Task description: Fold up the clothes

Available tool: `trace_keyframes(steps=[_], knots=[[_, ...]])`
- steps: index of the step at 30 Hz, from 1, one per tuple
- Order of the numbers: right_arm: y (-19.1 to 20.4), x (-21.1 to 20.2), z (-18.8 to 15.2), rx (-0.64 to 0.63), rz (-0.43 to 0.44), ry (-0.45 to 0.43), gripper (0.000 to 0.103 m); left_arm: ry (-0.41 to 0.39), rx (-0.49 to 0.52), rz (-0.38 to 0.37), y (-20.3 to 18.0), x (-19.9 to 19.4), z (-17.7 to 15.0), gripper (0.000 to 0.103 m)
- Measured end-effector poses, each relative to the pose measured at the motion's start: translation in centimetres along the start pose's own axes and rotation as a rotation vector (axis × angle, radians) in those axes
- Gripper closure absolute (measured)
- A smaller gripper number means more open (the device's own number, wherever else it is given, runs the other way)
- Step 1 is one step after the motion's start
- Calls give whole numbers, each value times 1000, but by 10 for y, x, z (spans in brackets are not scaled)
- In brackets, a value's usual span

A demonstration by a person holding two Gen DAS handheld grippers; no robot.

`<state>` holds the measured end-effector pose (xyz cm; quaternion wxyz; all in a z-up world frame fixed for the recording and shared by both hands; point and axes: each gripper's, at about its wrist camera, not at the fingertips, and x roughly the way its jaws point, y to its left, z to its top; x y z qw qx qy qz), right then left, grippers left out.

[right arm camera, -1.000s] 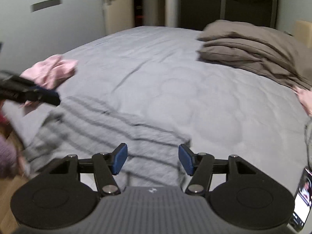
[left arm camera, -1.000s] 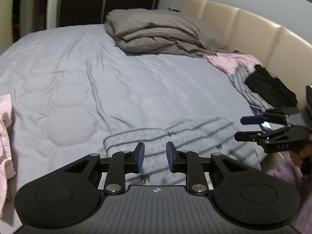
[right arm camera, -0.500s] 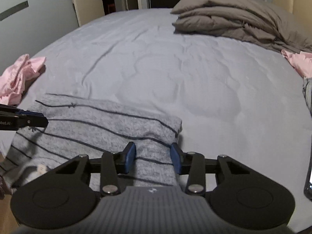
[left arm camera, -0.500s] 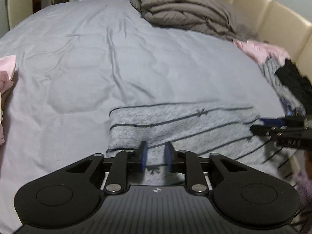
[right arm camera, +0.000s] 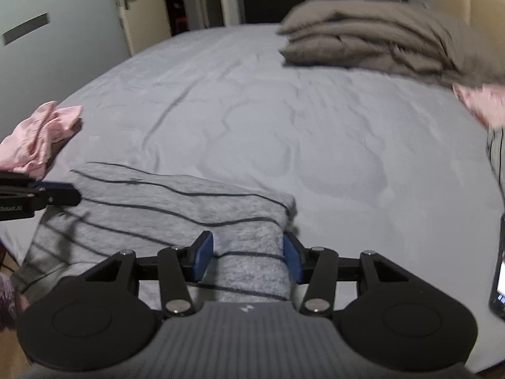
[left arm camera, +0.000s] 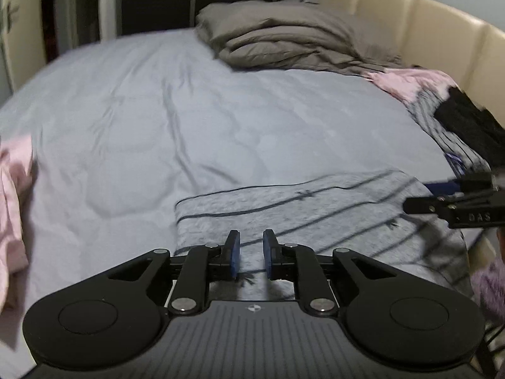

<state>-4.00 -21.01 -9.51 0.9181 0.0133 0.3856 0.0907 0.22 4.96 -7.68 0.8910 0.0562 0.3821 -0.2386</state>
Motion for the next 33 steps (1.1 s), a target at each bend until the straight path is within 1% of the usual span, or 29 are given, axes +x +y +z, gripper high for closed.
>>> trace_keyframes(steps=[2, 5, 8, 10, 12, 14, 17, 18, 19, 21, 22, 23, 24, 25, 26, 28, 30, 31, 33], knots=[[11, -6, -3, -55, -9, -10, 51, 5, 25, -19, -8, -6, -4, 90], [21, -7, -10, -115, -21, -8, 50, 40, 85, -41, -19, -8, -15, 90], [22, -4, -15, -143, -66, 20, 51, 103, 122, -29, -24, 0, -28, 90], [16, 0, -18, -122, -83, 56, 51, 131, 127, -13, -23, 4, -36, 90], [6, 4, -20, -80, -71, 79, 51, 131, 128, -22, -19, 5, -40, 90], [-2, 5, -21, -47, -52, 87, 50, 139, 128, -28, -18, 4, -42, 90], [-5, -1, -21, -32, -42, 82, 50, 155, 137, -33, -16, -4, -44, 90], [-5, -3, -22, -30, -40, 77, 48, 148, 137, -36, -16, -7, -43, 90], [-5, -6, -23, -28, -41, 72, 40, 124, 130, -43, -15, -13, -42, 90], [-6, -12, -24, -21, -50, 56, 33, 58, 101, -59, -11, -22, -37, 90], [-8, -15, -24, -12, -49, 49, 33, 26, 81, -58, -8, -27, -36, 88], [-9, -17, -24, 1, -48, 44, 33, -4, 60, -54, -4, -31, -34, 82], [-12, -17, -23, 24, -45, 44, 33, -25, 30, -38, 1, -33, -32, 72], [-16, -17, -22, 50, -43, 46, 32, -40, -6, -21, 7, -33, -30, 65], [-20, -17, -21, 78, -40, 50, 31, -48, -46, -5, 14, -33, -28, 52], [-28, -15, -21, 140, -27, 61, 28, -60, -152, 33, 30, -32, -26, 50], [-36, -12, -21, 196, -10, 74, 27, -47, -267, 47, 48, -28, -26, 50], [-39, -10, -22, 218, 4, 85, 26, -38, -320, 45, 56, -25, -27, 49], [-42, -6, -24, 249, 31, 109, 25, -7, -417, 15, 70, -18, -31, 48]])
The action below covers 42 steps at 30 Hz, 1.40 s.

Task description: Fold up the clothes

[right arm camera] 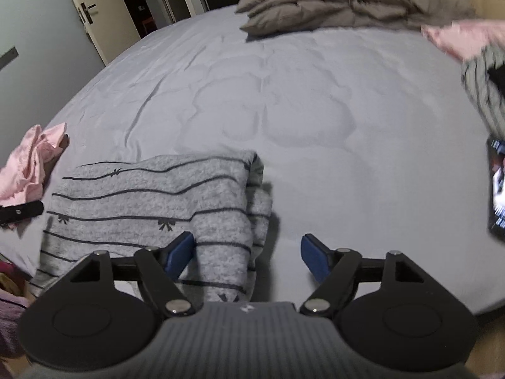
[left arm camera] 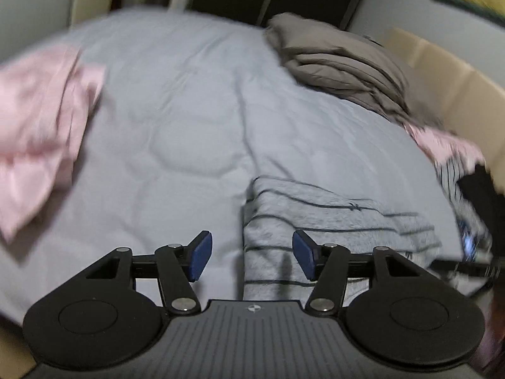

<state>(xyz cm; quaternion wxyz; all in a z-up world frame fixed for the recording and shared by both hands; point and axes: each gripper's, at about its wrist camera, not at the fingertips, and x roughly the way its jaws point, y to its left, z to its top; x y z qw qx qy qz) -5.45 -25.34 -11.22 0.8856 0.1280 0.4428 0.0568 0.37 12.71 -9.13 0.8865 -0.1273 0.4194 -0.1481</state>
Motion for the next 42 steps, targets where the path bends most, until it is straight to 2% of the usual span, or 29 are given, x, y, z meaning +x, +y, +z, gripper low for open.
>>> trace_keyframes(steps=[3, 9, 12, 21, 23, 24, 25, 26, 27, 28, 30, 34, 39, 42], knots=[[-4, 9, -4, 29, 19, 39, 24, 59, -64, -21, 12, 13, -1, 48], [-19, 26, -11, 142, 75, 86, 19, 120, -97, -51, 21, 32, -7, 46], [-14, 30, -13, 112, 73, 86, 16, 138, -111, -66, 22, 40, -11, 41], [-3, 39, -14, 47, 86, 77, 18, 149, -34, -73, 9, 54, -17, 35], [-2, 41, -13, 53, 104, 78, 23, 156, -20, -78, 5, 57, -16, 35], [-2, 42, -12, 60, 119, 81, 29, 161, -13, -80, 3, 59, -16, 35], [-2, 43, -11, 69, 138, 85, 40, 164, -6, -83, 1, 60, -16, 36], [-2, 44, -11, 83, 167, 92, 46, 169, -1, -91, 0, 61, -15, 39], [-2, 45, -10, 94, 183, 97, 48, 174, -3, -99, -1, 62, -15, 43], [-2, 46, -10, 95, 180, 99, 48, 181, -7, -107, -1, 63, -15, 45], [0, 46, -9, 86, 175, 101, 49, 193, -26, -129, -1, 64, -14, 57], [5, 45, -8, 59, 165, 101, 55, 193, -12, -132, -4, 62, -14, 65], [16, 41, -7, -4, 138, 91, 61, 180, 73, -80, -21, 56, -13, 76], [21, 38, -9, -50, 115, 82, 62, 174, 146, -31, -35, 52, -13, 78]])
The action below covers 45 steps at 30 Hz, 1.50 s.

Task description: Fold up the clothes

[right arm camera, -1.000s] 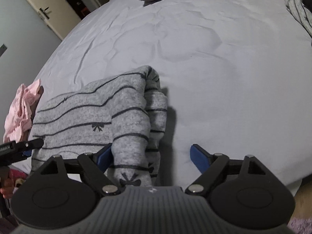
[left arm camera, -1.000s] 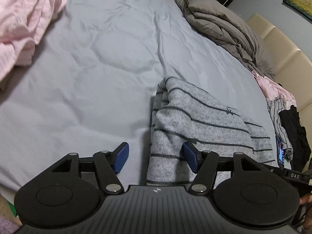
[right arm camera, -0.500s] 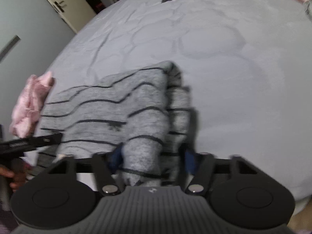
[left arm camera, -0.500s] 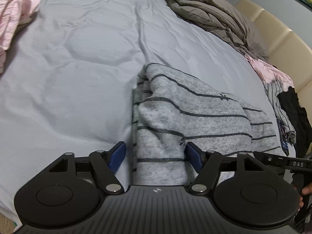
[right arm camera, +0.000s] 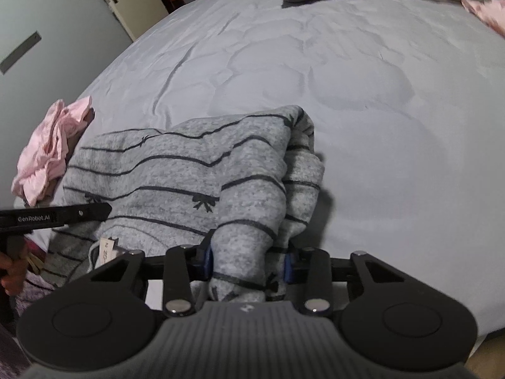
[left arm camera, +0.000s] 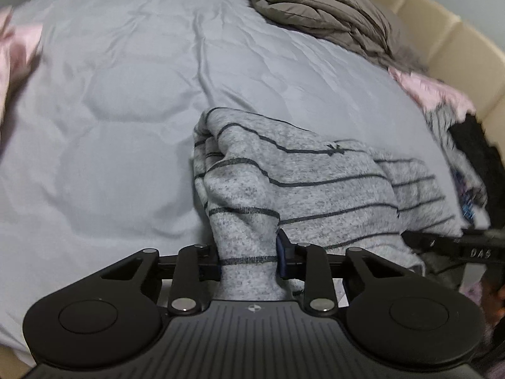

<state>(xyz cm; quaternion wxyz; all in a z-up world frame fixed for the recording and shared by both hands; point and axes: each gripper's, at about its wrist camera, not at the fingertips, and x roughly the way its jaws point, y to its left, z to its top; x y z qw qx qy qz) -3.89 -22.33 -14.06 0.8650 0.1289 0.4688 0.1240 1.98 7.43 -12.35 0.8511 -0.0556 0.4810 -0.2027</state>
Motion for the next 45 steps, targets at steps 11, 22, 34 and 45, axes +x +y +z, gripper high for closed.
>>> trace_keyframes(steps=[11, 22, 34, 45], knots=[[15, -6, 4, -58, -50, -12, 69, 5, 57, 82, -24, -9, 6, 81], [33, -24, 14, -65, -16, -79, 71, -86, 59, 59, -29, -41, 12, 82], [89, -36, 43, -114, 60, -163, 71, -220, -29, 86, 17, -97, 25, 82], [159, -22, 82, -145, 180, -173, 71, -280, -124, 161, 75, -150, 50, 82]])
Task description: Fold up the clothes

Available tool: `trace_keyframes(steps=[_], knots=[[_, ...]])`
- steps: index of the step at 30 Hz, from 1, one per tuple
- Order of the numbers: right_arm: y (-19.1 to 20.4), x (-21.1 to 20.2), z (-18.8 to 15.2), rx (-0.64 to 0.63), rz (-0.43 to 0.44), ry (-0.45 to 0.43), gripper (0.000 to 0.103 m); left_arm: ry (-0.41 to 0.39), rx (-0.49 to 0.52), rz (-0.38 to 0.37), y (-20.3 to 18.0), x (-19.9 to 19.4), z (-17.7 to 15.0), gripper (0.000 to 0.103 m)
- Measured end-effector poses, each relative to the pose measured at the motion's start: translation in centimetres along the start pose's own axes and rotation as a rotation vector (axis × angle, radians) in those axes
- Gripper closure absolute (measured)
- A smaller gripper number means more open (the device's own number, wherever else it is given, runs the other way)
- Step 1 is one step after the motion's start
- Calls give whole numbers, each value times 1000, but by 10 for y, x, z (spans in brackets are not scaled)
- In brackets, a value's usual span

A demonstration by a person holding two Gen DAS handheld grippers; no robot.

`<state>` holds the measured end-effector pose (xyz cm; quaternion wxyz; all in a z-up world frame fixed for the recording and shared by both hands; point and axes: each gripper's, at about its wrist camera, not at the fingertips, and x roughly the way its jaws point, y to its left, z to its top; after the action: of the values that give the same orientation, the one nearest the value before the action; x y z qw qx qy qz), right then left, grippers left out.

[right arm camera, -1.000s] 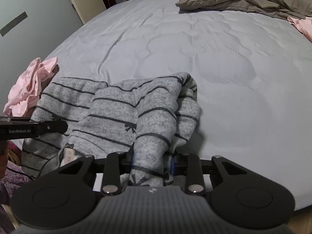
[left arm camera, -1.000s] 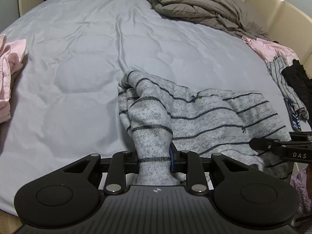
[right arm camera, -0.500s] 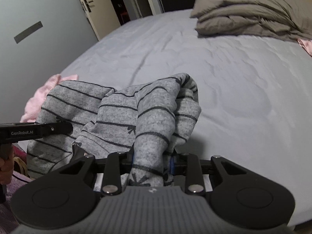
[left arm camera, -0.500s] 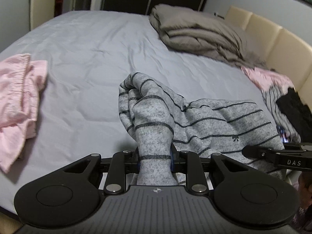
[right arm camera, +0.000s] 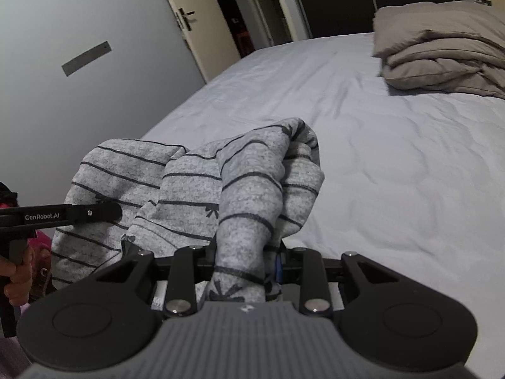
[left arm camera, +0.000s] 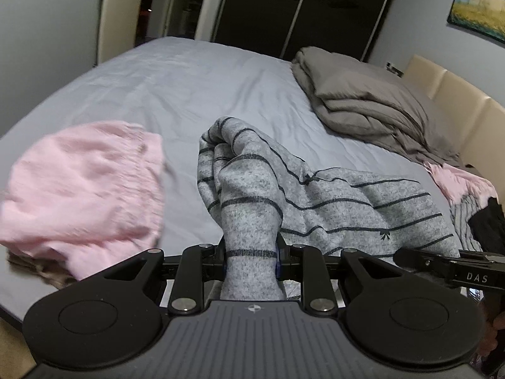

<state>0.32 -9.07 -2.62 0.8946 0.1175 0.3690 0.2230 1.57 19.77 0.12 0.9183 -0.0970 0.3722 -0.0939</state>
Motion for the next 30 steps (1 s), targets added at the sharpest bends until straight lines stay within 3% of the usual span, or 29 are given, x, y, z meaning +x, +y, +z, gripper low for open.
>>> trace_keyframes(steps=[17, 26, 30], knots=[[98, 88, 70, -8, 199, -19, 71, -156, -100, 141, 109, -41, 53, 82], [150, 162, 97, -3, 270, 23, 71, -199, -220, 190, 198, -29, 77, 82], [169, 196, 101, -9, 290, 58, 71, -174, -295, 191, 237, -16, 77, 82]])
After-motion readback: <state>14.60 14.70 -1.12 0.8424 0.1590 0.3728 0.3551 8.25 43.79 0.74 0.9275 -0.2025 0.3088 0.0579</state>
